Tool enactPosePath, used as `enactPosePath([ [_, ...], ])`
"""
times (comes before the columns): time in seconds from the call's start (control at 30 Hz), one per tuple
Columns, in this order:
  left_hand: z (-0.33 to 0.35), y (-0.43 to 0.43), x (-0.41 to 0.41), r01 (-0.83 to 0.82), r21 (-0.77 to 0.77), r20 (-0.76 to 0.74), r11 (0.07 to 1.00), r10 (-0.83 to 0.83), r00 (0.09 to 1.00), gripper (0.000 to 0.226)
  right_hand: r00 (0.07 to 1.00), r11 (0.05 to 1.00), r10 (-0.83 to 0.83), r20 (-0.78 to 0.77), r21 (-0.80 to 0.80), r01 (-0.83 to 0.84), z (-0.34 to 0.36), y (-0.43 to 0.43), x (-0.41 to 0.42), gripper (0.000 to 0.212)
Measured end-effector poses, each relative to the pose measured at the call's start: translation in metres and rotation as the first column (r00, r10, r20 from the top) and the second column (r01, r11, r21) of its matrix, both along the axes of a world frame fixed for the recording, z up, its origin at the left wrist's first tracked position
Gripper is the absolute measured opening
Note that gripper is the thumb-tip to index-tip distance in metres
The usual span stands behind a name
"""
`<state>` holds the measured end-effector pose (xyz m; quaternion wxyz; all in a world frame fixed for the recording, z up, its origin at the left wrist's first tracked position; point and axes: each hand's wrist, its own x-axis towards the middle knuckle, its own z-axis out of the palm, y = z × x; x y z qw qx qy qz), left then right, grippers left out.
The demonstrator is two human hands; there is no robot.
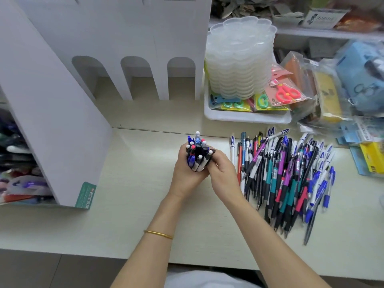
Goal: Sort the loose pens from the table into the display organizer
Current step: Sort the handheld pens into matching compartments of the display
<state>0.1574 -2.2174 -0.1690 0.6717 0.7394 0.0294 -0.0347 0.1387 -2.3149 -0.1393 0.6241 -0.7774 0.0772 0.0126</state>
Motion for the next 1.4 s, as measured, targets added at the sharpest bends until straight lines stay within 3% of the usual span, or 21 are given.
enactPosePath([
  [0.23,-0.002,0.004,0.003,0.001,-0.009,-0.064,1.0,-0.002,0.998,0.043,0.997,0.996,-0.061,0.041,-0.064,0.064,-0.002,0.0,-0.004,0.03],
  [0.47,0.007,-0.01,0.008,0.029,-0.043,-0.115,0.999,-0.034,0.993,0.041,0.997,0.996,-0.064,-0.033,-0.062,0.062,0.003,-0.014,0.0,0.033],
  [0.63,0.014,-0.034,0.02,-0.001,0.04,-0.207,0.999,0.009,0.978,0.031,0.946,0.944,-0.305,-0.109,0.093,0.316,0.017,-0.053,-0.006,0.036],
  [0.77,0.023,-0.054,0.03,0.041,0.07,-0.285,0.997,-0.019,0.958,0.028,0.877,0.886,-0.463,-0.127,-0.04,0.462,0.028,-0.089,-0.004,0.028],
  [0.87,0.026,-0.059,0.03,0.049,0.07,-0.347,0.996,-0.022,0.937,0.027,0.906,0.906,-0.4,-0.142,-0.213,0.366,0.036,-0.101,0.015,0.027],
  [1.0,0.023,-0.056,0.028,0.022,0.097,-0.4,0.995,0.018,0.916,0.027,0.951,0.876,-0.222,-0.217,-0.473,0.097,0.034,-0.096,0.05,0.031],
  [1.07,0.021,-0.053,0.028,0.015,0.101,-0.407,0.995,0.027,0.913,0.027,0.948,0.815,-0.169,-0.271,-0.58,-0.021,0.028,-0.09,0.06,0.03],
  [1.17,0.018,-0.049,0.026,0.006,0.104,-0.416,0.995,0.038,0.908,0.029,0.917,0.618,-0.122,-0.38,-0.752,-0.23,0.023,-0.082,0.058,0.016],
  [1.23,0.017,-0.048,0.023,-0.01,0.104,-0.43,0.995,0.053,0.901,0.032,0.905,0.529,-0.096,-0.415,-0.791,-0.307,0.023,-0.074,0.052,0.026],
  [1.33,0.014,-0.047,0.021,-0.026,0.085,-0.455,0.996,0.062,0.888,0.045,0.905,0.47,-0.074,-0.419,-0.815,-0.339,0.018,-0.064,0.048,0.019],
  [1.4,0.011,-0.046,0.02,-0.034,0.073,-0.468,0.997,0.064,0.881,0.042,0.911,0.452,-0.102,-0.399,-0.835,-0.315,0.013,-0.059,0.046,0.028],
])
